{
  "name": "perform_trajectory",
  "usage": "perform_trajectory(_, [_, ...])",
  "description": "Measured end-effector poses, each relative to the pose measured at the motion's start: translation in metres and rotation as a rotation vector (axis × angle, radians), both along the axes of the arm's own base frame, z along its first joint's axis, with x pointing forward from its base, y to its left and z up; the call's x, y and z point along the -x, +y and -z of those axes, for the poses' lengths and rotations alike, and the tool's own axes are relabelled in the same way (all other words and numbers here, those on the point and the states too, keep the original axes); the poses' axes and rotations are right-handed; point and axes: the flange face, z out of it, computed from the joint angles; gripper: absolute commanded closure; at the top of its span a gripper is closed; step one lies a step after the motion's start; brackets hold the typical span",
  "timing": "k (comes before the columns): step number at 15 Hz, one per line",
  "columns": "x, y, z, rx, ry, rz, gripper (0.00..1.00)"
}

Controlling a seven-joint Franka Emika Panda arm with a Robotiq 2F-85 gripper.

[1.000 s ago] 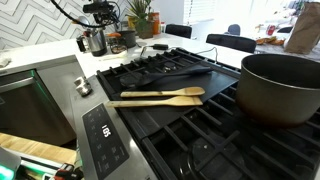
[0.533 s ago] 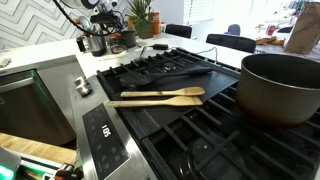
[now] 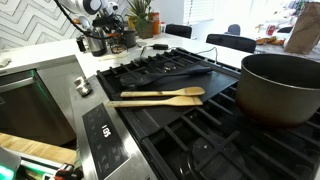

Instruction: Put the small pot on the stove

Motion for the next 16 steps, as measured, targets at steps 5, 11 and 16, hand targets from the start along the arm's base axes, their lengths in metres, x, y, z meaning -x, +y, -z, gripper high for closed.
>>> perform_trajectory(5, [-0.004,0.000,0.001,0.010,-0.040,0.000,0.93])
perform_trajectory(11, [-0.006,0.001,0.001,0.023,-0.055,-0.007,0.92])
perform_trajectory(16, [-0.009,0.000,-0.009,0.009,-0.142,-0.014,0.92])
